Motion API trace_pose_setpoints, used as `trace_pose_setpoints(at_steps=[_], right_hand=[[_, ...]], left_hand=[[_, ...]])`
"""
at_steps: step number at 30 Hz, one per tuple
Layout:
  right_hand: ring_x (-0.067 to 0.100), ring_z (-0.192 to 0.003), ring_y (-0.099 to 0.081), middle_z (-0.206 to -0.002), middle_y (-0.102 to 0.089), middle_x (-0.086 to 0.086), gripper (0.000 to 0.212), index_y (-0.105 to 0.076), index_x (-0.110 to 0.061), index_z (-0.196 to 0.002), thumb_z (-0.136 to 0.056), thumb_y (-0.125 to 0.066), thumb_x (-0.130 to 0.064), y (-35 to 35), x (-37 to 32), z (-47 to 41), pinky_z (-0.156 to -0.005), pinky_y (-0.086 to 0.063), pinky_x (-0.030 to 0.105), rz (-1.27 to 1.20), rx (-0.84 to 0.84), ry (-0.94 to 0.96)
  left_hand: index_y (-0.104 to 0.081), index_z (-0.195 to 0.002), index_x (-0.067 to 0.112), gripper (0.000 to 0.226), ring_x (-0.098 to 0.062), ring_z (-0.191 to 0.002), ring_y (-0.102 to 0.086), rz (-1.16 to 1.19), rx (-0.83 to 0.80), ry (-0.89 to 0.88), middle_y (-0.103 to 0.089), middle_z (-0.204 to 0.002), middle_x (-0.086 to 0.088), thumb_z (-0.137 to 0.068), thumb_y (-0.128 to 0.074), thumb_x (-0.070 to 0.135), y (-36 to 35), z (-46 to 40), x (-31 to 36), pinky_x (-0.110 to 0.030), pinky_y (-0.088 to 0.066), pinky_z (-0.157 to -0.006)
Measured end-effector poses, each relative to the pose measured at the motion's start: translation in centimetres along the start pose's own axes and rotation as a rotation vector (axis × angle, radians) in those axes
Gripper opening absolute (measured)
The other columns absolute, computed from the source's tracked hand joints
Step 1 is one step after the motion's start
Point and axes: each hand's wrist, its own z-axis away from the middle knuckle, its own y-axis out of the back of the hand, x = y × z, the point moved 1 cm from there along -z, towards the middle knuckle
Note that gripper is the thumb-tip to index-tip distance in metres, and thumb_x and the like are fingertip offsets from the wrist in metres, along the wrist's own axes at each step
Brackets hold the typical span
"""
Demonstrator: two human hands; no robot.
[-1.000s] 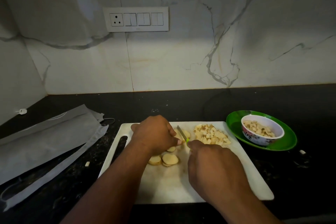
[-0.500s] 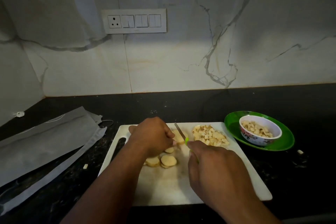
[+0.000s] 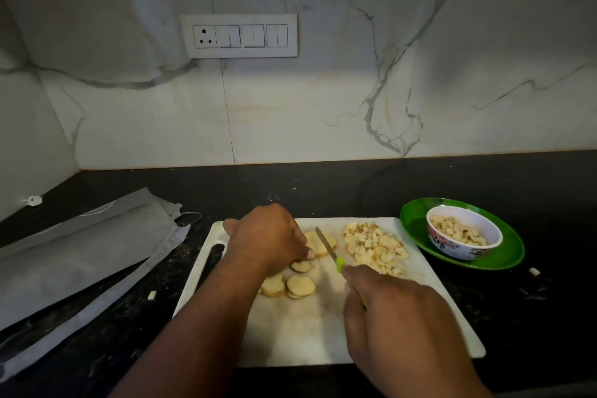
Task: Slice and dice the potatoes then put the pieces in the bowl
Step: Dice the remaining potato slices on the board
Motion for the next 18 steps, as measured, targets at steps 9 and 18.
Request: trace_pose_setpoints(at_steps=[9,18], right_hand=[[0.008,-0.102,-0.065,-0.113,-0.068,-0.013,0.044,-0.041,-0.052,-0.138,-0.094,-0.047,-0.047,-1.0,0.4,1.6,-0.087,-0.052,0.026,-0.042,-0.118,-0.008],[0.013,-0.073,-0.068,-0.086,-0.072,-0.008,0.031,-0.064,-0.034,-0.118,-0.09,-0.051,-0.033,-1.1,-0.1,-0.6,-0.062,-0.055,0.032,-0.036,0.018,0.04]], left_hand=[[-0.082,-0.093,0.036,0.031,-0.014,-0.109,-0.06,0.022,-0.038,0.012,-0.072,-0.103,0.018,-0.075,-0.083,0.063,-0.1,-0.3,-0.1,-0.047,-0.037,-0.099],[-0.081,-0.096,0.038,0.021,-0.012,-0.109,-0.059,-0.018,-0.03,-0.035,-0.072,-0.104,0.019,-0.084,-0.079,0.056,-0.2,0.0,-0.2,-0.05,-0.029,-0.101]])
